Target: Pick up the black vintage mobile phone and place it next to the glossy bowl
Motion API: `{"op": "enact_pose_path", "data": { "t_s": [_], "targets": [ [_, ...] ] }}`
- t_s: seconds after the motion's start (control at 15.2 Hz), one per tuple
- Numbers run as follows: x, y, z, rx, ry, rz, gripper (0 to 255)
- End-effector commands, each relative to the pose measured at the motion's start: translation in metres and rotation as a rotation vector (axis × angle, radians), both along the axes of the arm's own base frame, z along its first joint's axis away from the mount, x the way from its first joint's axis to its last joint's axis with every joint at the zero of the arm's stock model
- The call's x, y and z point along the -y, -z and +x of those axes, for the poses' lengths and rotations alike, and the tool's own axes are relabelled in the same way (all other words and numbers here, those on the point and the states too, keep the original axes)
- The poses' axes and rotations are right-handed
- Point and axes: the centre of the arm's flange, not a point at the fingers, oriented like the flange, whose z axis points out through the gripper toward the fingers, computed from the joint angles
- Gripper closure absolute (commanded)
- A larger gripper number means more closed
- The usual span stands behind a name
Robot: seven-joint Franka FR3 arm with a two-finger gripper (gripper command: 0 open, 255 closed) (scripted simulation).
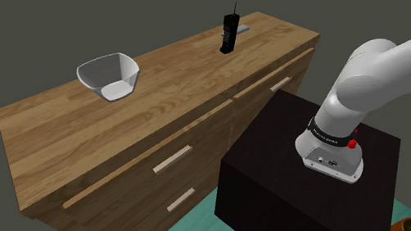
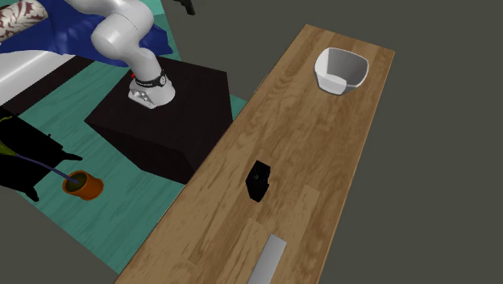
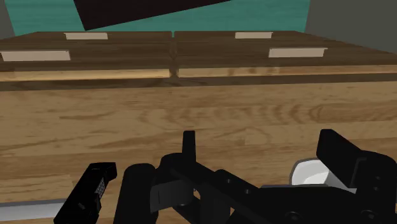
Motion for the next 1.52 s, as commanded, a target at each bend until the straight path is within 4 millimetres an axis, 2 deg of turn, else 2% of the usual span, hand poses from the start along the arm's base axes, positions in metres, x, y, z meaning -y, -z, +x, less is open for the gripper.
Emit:
{"op": "enact_pose_path", "data": {
  "t_s": [0.0, 0.33, 0.73, 1.45],
  "targets": [
    [0.0, 0.0, 0.0, 0.0, 0.0, 0.0, 0],
    [0.022, 0.026, 0.058, -0.018, 0.144, 0.012, 0],
    [0.059, 0.059, 0.122, -0.039, 0.317, 0.026, 0],
    [0.151, 0.124, 0.217, -0.078, 0.635, 0.052, 0]
  ]
}}
